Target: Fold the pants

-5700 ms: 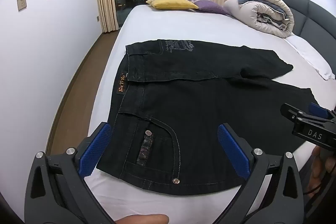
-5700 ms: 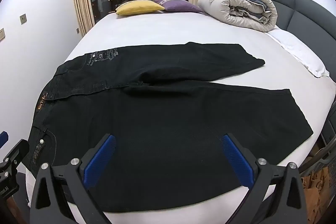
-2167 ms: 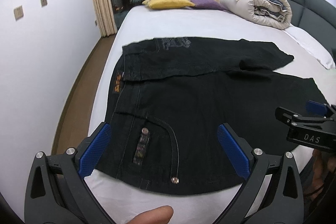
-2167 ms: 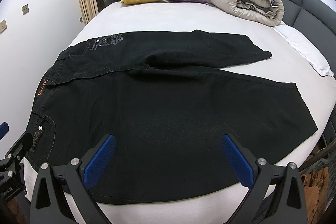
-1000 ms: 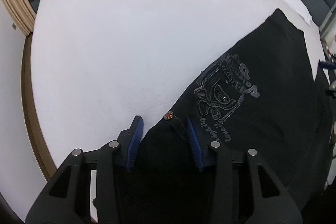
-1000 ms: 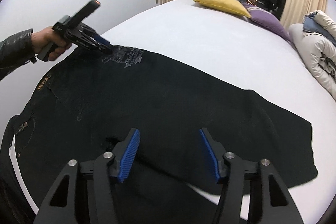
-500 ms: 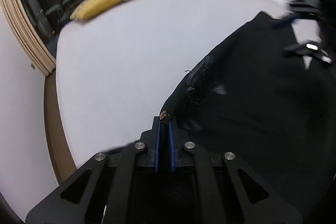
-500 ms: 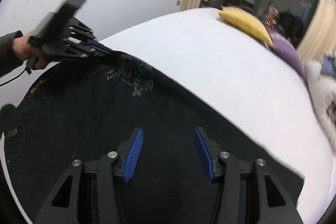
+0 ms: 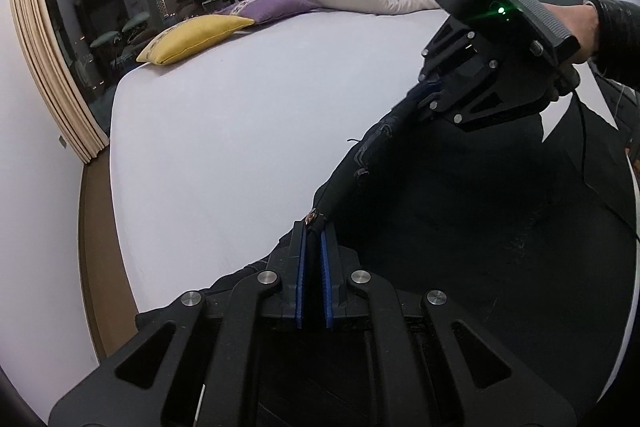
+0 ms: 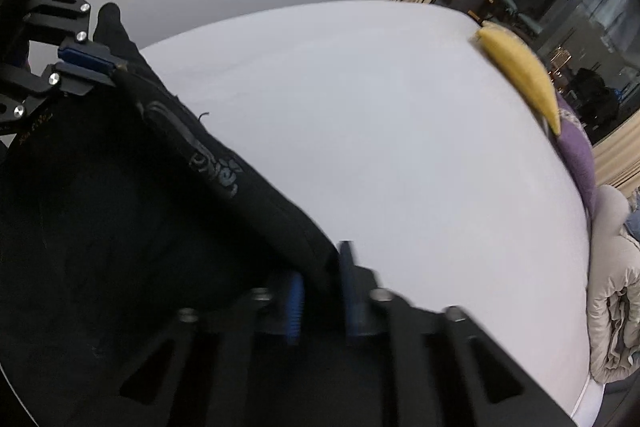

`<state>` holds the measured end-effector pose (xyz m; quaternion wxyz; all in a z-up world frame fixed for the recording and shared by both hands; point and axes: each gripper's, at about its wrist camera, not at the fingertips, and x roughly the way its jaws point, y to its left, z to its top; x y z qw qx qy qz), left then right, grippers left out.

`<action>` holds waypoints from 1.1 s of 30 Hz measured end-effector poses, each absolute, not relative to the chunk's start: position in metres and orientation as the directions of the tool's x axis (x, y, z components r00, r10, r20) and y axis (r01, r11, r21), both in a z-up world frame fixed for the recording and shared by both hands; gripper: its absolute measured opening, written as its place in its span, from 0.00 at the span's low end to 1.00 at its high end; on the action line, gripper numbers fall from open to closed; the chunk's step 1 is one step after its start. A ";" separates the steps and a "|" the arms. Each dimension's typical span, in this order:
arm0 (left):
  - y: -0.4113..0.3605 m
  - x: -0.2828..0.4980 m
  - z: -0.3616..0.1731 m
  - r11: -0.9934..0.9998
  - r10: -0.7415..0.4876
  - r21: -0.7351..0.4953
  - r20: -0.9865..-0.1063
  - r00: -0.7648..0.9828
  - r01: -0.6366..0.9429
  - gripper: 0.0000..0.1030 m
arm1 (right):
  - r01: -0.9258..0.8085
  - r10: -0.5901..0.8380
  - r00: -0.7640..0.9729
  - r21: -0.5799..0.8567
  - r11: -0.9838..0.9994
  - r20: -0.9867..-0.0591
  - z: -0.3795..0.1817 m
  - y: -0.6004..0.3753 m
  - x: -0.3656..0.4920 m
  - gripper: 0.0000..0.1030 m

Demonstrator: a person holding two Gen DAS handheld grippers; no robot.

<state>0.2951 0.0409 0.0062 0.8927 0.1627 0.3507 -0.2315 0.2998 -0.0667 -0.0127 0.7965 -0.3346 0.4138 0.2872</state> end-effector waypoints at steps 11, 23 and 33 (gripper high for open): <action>0.050 0.247 0.020 0.860 -0.341 0.052 -0.682 0.647 0.507 0.05 | -0.616 0.299 0.479 -0.074 0.784 -0.825 0.007 -0.056 0.251 0.04; 0.043 0.091 -0.003 0.782 -0.401 0.039 -0.733 0.549 0.622 0.05 | -0.635 0.104 0.713 -0.575 0.517 -0.693 -0.024 -0.035 0.064 0.04; 0.004 0.008 -0.029 0.667 -0.380 0.105 -0.803 0.459 0.737 0.05 | -0.590 -0.003 0.765 -0.703 0.397 -0.644 -0.074 -0.038 -0.025 0.03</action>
